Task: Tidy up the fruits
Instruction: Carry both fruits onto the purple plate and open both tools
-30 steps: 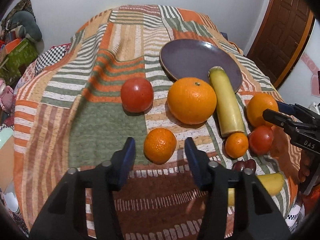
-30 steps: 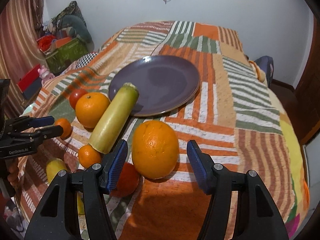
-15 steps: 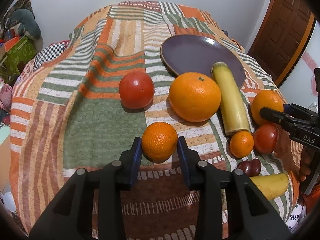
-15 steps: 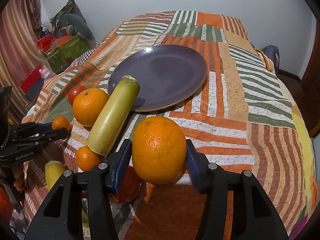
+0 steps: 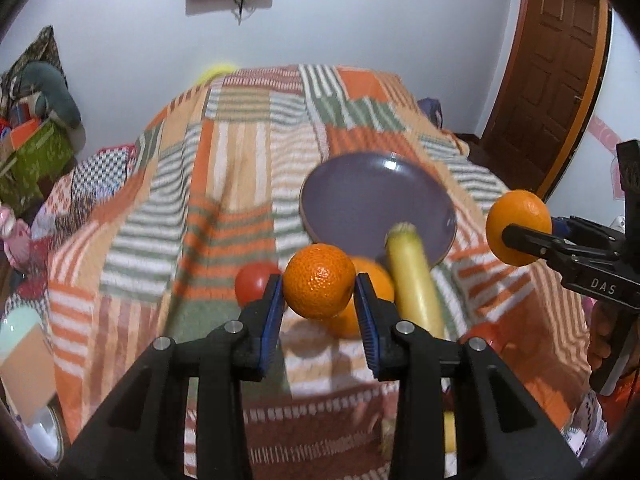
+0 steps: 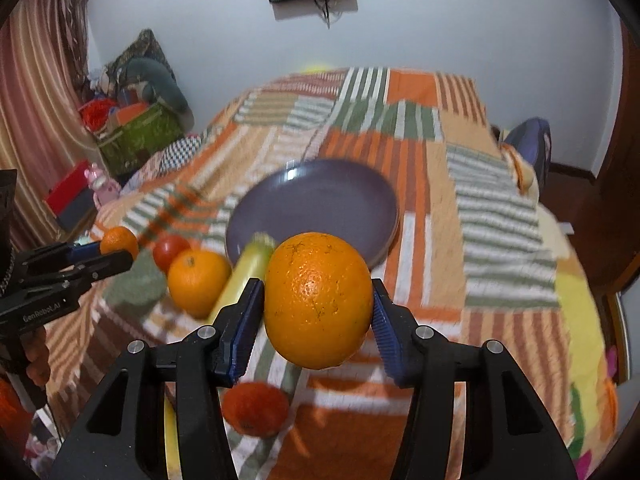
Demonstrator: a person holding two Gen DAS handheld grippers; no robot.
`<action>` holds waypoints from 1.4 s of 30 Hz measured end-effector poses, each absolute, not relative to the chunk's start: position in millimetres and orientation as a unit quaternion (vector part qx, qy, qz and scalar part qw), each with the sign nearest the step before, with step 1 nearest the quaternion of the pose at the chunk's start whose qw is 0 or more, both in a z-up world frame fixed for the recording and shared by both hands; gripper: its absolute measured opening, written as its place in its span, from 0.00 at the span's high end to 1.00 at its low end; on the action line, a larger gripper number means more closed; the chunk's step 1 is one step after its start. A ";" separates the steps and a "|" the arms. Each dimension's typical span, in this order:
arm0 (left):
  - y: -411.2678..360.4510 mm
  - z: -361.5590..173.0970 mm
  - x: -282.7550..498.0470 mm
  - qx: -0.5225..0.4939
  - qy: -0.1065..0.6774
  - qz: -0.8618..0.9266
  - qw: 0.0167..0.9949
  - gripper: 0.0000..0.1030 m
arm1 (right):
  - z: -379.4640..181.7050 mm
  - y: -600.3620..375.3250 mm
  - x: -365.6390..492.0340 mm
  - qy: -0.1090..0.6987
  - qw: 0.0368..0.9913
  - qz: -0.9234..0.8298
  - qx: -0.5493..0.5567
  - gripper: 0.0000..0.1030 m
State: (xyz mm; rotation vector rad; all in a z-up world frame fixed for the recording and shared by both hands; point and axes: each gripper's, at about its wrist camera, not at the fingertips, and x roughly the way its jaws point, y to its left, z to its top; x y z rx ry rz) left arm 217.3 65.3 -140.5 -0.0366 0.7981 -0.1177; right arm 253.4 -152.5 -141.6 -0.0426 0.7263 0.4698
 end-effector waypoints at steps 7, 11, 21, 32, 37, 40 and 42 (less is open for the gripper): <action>53.3 -115.0 239.9 -0.001 0.366 -0.065 0.928 0.66 | -107.2 -148.6 268.3 0.306 0.925 0.225 -0.026 0.52; 47.9 -108.1 259.4 0.003 0.366 -0.066 0.928 0.66 | -94.7 -142.9 277.5 0.290 0.930 0.223 -0.033 0.52; 42.3 -130.4 312.7 0.003 0.409 -0.068 0.910 0.65 | -96.7 -127.4 308.5 0.288 0.931 0.216 -0.053 0.52; 31.6 -181.9 361.4 -0.006 0.476 -0.087 0.875 0.65 | -141.7 -119.8 342.6 0.345 0.914 0.202 -0.064 0.52; 27.3 -196.1 374.8 0.002 0.488 -0.089 0.868 0.65 | -158.5 -120.0 354.6 0.366 0.906 0.202 -0.069 0.52; 27.2 -203.4 382.2 0.001 0.495 -0.087 0.865 0.65 | -166.4 -118.2 359.8 0.374 0.902 0.201 -0.076 0.52; 28.0 -205.7 384.4 0.001 0.496 -0.086 0.864 0.65 | -171.1 -117.8 362.3 0.378 0.900 0.201 -0.080 0.52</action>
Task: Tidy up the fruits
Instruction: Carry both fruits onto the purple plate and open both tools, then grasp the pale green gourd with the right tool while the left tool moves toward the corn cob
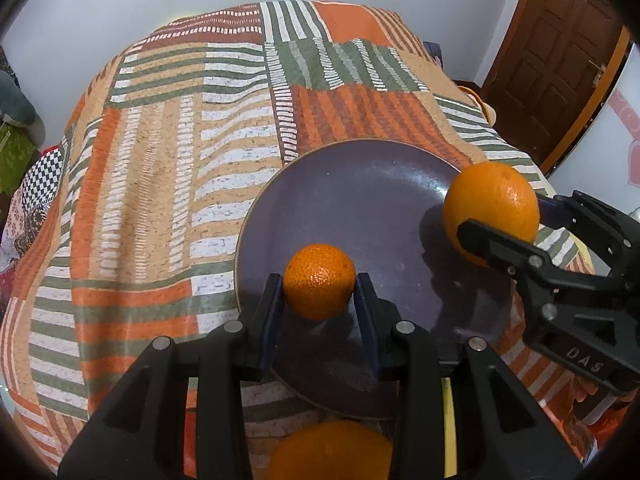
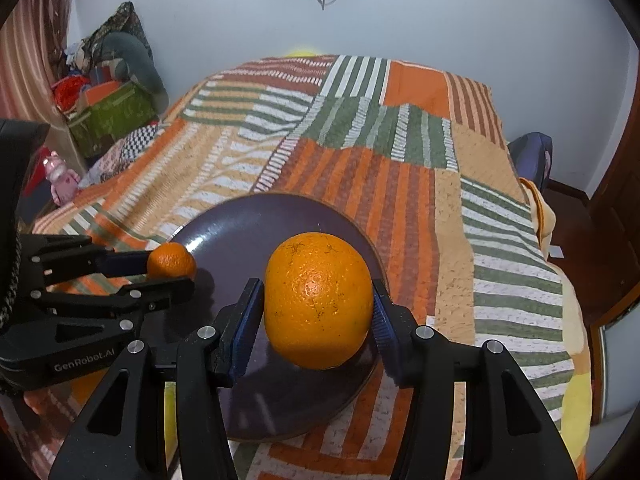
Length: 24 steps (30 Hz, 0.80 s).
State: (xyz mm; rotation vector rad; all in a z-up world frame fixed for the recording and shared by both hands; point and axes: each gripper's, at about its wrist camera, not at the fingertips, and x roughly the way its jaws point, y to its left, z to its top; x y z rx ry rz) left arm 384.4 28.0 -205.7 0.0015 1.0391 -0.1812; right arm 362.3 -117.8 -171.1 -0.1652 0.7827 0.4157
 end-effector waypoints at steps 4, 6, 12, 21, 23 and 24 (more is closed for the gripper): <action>26.7 -211.3 387.8 0.008 0.497 -0.082 0.864 0.65 | -179.5 -119.2 366.1 0.387 0.896 0.202 -0.078 0.52; 26.1 -214.0 388.2 0.010 0.498 -0.083 0.863 0.65 | -184.2 -119.8 367.3 0.391 0.895 0.202 -0.076 0.52; 25.1 -215.9 388.8 0.010 0.498 -0.076 0.864 0.41 | -184.7 -118.1 366.7 0.391 0.894 0.202 -0.081 0.51; 32.7 -191.0 370.4 0.004 0.472 -0.069 0.879 0.37 | -178.3 -117.3 356.5 0.393 0.893 0.199 -0.093 0.38; 35.3 -182.4 361.9 0.003 0.466 -0.066 0.882 0.37 | -172.8 -117.2 351.2 0.389 0.894 0.201 -0.093 0.38; 37.0 -177.9 356.7 0.002 0.462 -0.066 0.884 0.37 | -169.9 -117.3 348.8 0.387 0.895 0.202 -0.092 0.38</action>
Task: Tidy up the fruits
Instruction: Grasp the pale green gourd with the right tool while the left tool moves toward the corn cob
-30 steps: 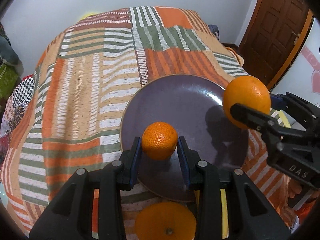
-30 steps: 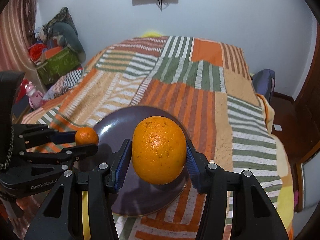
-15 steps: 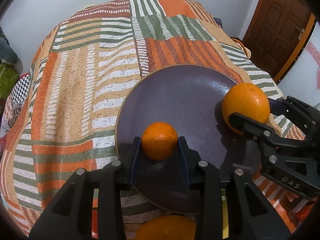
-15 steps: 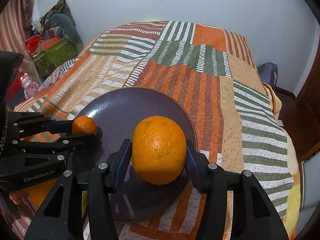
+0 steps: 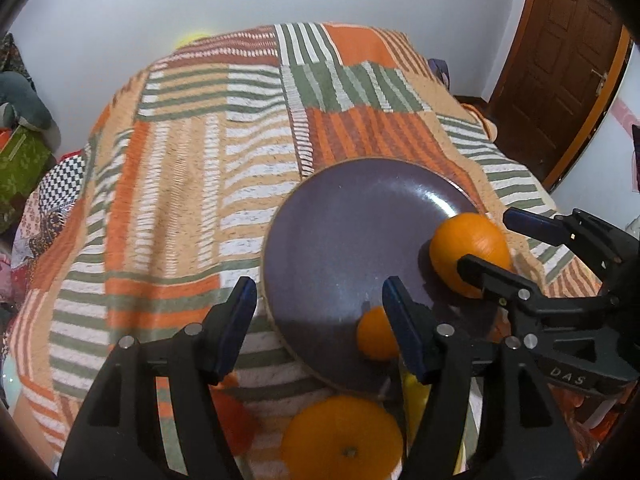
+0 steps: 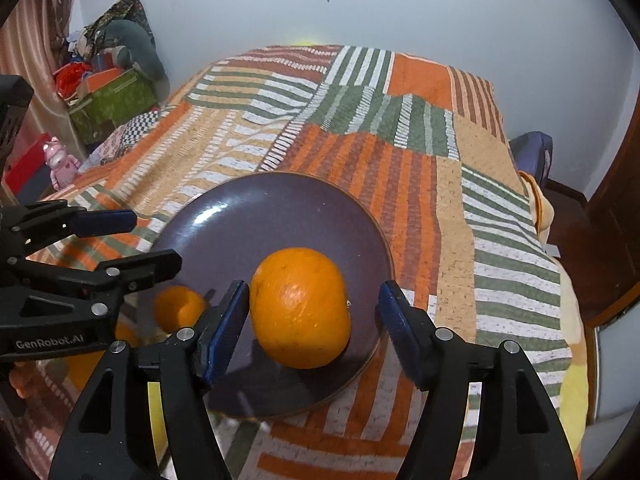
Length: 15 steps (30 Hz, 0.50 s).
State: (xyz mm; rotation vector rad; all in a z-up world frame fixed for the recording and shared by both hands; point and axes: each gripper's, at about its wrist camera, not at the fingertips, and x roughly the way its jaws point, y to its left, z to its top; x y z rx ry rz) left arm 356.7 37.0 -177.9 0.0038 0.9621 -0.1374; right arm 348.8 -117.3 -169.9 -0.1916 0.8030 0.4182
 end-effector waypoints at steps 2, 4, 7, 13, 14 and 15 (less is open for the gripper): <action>40.4 -170.8 346.4 0.001 0.457 -0.063 0.887 0.37 | -163.6 -117.1 340.8 0.381 0.898 0.201 -0.094 0.38; 45.1 -163.0 333.3 -0.001 0.451 -0.060 0.891 0.37 | -158.5 -116.9 333.4 0.377 0.899 0.201 -0.096 0.38; 50.4 -156.0 316.8 -0.001 0.446 -0.057 0.893 0.37 | -150.4 -119.2 318.7 0.374 0.900 0.204 -0.091 0.38; 59.3 -151.6 273.8 0.001 0.435 -0.043 0.899 0.36 | -142.3 -119.0 288.5 0.371 0.899 0.214 -0.086 0.38; 60.9 -151.8 268.6 0.000 0.435 -0.043 0.900 0.36 | -142.2 -118.0 282.7 0.371 0.899 0.217 -0.087 0.38; 62.6 -153.0 261.2 -0.004 0.435 -0.044 0.899 0.36 | -142.9 -116.7 277.8 0.372 0.897 0.220 -0.089 0.38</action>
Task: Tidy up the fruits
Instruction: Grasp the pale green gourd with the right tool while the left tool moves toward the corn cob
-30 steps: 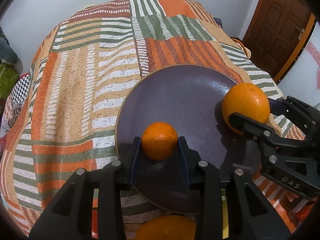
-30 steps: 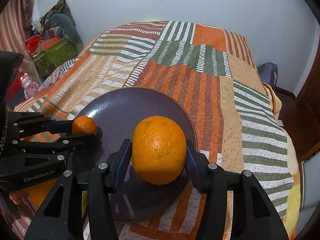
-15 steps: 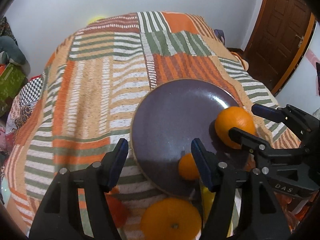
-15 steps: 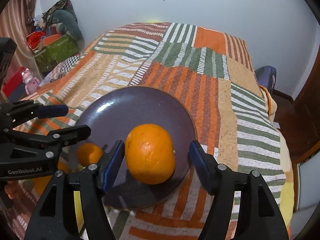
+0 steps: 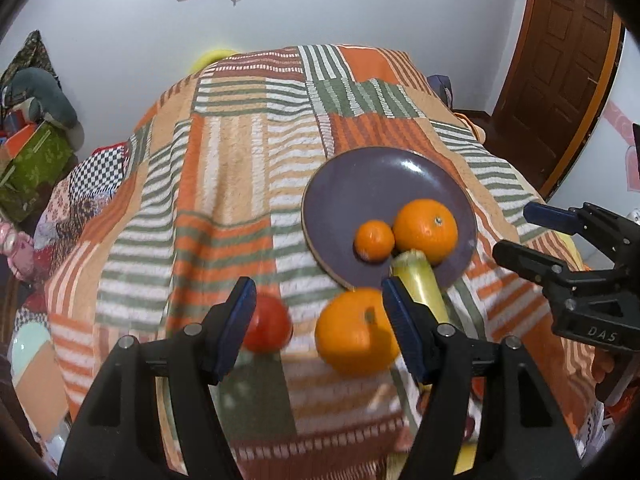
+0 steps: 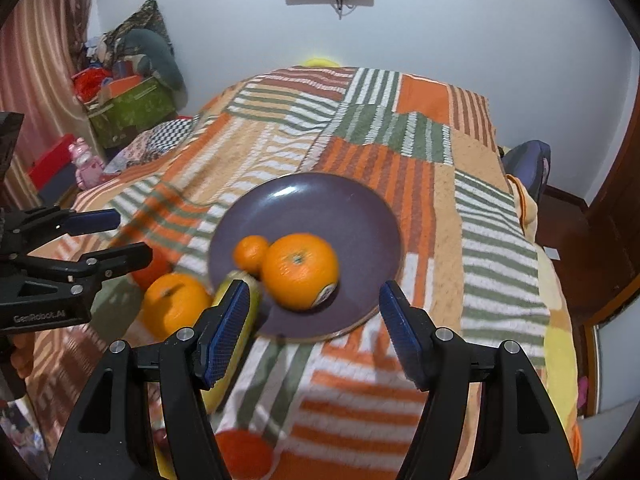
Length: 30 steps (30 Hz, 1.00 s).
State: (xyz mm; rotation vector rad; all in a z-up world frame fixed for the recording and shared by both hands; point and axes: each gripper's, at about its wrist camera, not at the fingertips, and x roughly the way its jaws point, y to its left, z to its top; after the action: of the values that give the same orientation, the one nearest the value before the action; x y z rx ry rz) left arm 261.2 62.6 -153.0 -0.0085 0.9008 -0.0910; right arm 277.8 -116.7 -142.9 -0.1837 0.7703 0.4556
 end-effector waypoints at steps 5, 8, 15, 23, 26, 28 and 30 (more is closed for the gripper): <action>68.4 -163.4 237.1 -0.014 0.438 -0.040 0.898 0.36 | -158.6 -103.0 264.3 0.389 0.886 0.233 -0.096 0.38; 73.2 -174.4 226.8 -0.018 0.446 -0.035 0.894 0.36 | -173.9 -91.7 267.1 0.416 0.871 0.246 -0.089 0.38; 84.6 -195.1 217.5 -0.027 0.460 -0.023 0.887 0.36 | -201.7 -63.3 275.3 0.465 0.840 0.267 -0.087 0.49; 81.7 -203.4 213.7 -0.028 0.469 -0.024 0.883 0.36 | -212.7 -58.1 286.7 0.503 0.813 0.286 -0.057 0.59; 78.3 -199.6 206.9 -0.030 0.469 -0.029 0.882 0.36 | -212.0 -61.6 282.9 0.502 0.815 0.283 -0.055 0.64; 75.6 -196.3 200.2 -0.029 0.468 -0.032 0.883 0.36 | -207.0 -63.3 276.6 0.488 0.826 0.273 -0.068 0.65; 72.8 -191.5 191.6 -0.030 0.466 -0.035 0.884 0.36 | -198.5 -68.2 272.9 0.473 0.837 0.270 -0.065 0.66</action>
State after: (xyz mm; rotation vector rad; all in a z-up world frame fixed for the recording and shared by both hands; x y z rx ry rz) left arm 191.6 72.8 -191.5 -0.0626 0.9698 -0.0733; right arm 272.9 -68.2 -198.5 -0.1375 1.0001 0.5709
